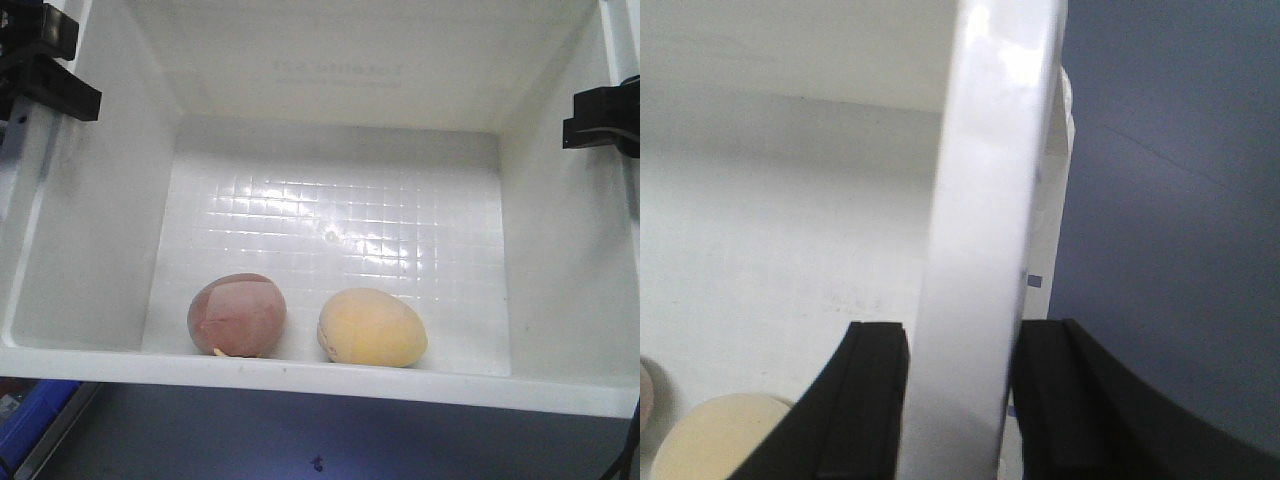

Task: Place moving items into box and shelve
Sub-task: 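Keep gripping the tote rims with both grippers as the base approaches the shelf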

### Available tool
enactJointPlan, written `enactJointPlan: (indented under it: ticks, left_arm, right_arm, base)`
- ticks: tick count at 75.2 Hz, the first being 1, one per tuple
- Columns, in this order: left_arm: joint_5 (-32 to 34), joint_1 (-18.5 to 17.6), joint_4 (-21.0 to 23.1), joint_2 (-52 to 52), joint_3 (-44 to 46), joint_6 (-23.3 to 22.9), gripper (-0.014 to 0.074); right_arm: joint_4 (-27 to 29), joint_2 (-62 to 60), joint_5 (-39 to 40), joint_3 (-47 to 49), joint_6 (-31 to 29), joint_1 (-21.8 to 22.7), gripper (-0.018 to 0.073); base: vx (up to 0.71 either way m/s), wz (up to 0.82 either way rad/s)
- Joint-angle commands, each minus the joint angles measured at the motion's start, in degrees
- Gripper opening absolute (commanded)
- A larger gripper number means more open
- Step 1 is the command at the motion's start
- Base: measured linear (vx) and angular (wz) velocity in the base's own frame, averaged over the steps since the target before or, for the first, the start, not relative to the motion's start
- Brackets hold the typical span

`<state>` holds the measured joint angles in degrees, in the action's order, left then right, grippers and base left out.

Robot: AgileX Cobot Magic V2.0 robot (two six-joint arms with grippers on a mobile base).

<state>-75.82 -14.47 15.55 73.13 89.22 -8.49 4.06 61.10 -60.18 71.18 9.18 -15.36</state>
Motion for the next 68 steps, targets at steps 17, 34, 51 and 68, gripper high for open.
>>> enactJointPlan:
  ticks: [17,34,51,68]
  left_arm:
    - [4.24,-0.05,5.67,-2.12,2.58,-0.68,-0.0003]
    - [4.24,-0.05,5.67,-2.12,2.58,-0.68,-0.0003]
    - [4.24,-0.05,5.67,-2.12,2.58,-0.68,-0.0003]
    - [4.24,-0.05,5.67,-2.12,2.58,-0.68,-0.0003]
  right_arm:
    - [2.12,-1.38,7.35,2.41,-1.11,-0.05,-0.0006]
    - [2.12,-1.38,7.35,2.41,-1.11,-0.05,-0.0006]
    - [2.12,-1.38,7.35,2.41,-1.11,-0.05,-0.0006]
    - [2.12,-1.38,7.35,2.41,-1.11,-0.05,-0.0006]
  base:
    - [0.27,0.67]
    - [0.23,0.70]
    - [0.19,0.63]
    - [0.12,0.44]
